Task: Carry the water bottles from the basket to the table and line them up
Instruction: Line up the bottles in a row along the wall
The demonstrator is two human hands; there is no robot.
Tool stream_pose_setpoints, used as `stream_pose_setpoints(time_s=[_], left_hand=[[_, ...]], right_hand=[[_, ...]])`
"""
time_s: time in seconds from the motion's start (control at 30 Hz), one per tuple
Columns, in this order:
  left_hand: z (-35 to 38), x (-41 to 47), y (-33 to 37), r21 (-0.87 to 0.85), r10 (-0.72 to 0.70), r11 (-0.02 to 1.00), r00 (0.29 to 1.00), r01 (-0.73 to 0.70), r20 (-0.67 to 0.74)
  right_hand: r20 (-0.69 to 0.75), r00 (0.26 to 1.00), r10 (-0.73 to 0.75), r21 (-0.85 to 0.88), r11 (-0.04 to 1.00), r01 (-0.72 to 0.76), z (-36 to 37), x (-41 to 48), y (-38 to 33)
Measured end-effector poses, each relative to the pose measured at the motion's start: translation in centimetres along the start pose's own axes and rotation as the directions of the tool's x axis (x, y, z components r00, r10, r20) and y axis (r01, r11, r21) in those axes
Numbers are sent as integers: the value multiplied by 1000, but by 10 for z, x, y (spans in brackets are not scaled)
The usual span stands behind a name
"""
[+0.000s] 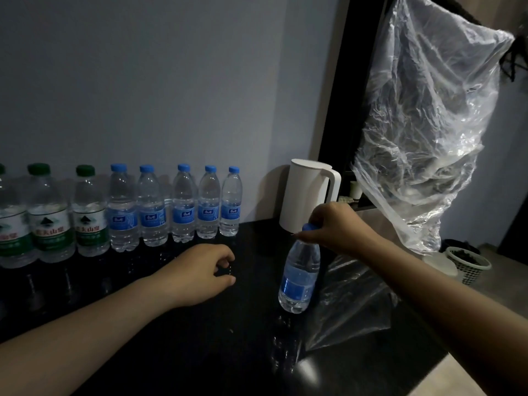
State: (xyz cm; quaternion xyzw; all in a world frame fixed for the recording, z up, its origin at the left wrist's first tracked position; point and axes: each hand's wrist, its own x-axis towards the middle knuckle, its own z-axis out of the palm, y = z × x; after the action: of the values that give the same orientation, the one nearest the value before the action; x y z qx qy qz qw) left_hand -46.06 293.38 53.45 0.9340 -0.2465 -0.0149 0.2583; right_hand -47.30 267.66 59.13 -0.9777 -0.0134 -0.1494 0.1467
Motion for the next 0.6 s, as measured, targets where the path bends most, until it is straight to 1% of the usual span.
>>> stream_pose_setpoints(time_s=[0.2, 0.6], left_hand=[[-2, 34, -24, -25, -37, 999, 999, 37, -17], [9, 108, -82, -65, -88, 994, 995, 85, -38]], right_hand=[[-30, 999, 32, 42, 999, -31, 15, 49, -6], [-49, 995, -89, 27, 996, 91, 66, 153, 0]])
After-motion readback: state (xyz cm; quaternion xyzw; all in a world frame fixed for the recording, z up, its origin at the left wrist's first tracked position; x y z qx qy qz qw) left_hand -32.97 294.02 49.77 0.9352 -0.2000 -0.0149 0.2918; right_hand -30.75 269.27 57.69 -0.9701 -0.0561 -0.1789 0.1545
